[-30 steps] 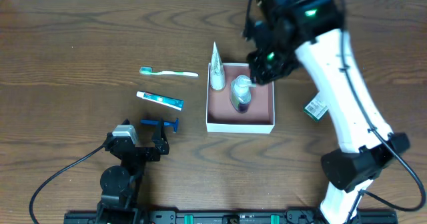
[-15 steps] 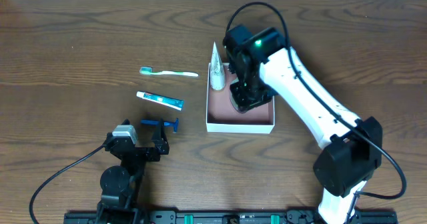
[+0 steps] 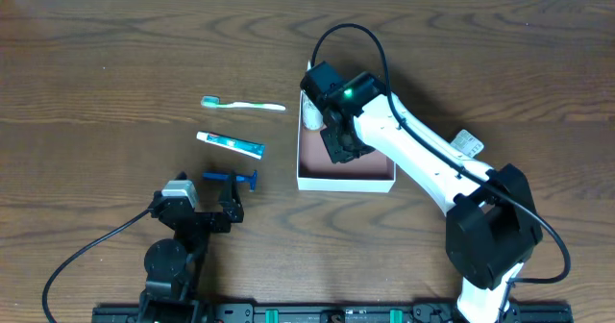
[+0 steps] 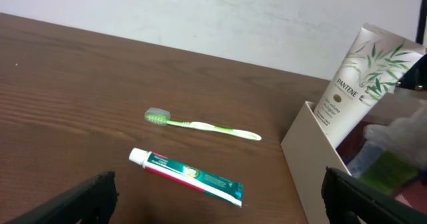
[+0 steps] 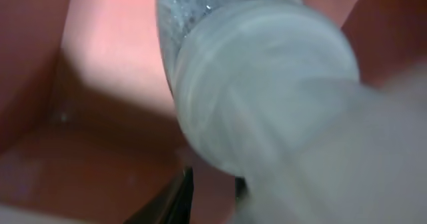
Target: Pack container
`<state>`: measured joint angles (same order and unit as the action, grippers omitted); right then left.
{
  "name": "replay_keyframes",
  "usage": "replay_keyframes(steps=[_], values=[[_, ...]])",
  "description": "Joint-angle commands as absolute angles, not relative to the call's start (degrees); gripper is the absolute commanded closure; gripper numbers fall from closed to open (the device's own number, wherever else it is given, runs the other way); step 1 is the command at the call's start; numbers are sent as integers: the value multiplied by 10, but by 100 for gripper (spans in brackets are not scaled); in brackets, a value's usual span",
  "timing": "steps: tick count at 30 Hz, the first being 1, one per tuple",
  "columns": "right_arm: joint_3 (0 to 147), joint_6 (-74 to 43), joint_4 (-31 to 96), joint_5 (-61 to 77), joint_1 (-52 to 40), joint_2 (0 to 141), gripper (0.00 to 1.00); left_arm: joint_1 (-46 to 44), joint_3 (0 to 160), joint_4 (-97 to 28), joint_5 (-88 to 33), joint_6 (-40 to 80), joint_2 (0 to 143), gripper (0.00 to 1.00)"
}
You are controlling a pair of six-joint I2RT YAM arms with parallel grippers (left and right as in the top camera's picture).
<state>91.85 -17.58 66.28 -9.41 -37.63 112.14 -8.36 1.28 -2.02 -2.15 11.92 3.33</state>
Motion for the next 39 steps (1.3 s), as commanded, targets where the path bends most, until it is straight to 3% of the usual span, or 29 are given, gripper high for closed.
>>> replay_keyframes(steps=[1,20,30,39], values=[[903,-188,632,-142,-379,1126,76,-85,2,-41,-6,112,33,2],[891,-156,507,-188,-363,1126,68,-85,2,-41,-6,112,33,2],[891,-132,506,-156,-350,1119,72,-85,2,-41,-6,112,33,2],[891,-133,538,-107,-353,1019,62,-85,2,-41,-6,112,33,2]])
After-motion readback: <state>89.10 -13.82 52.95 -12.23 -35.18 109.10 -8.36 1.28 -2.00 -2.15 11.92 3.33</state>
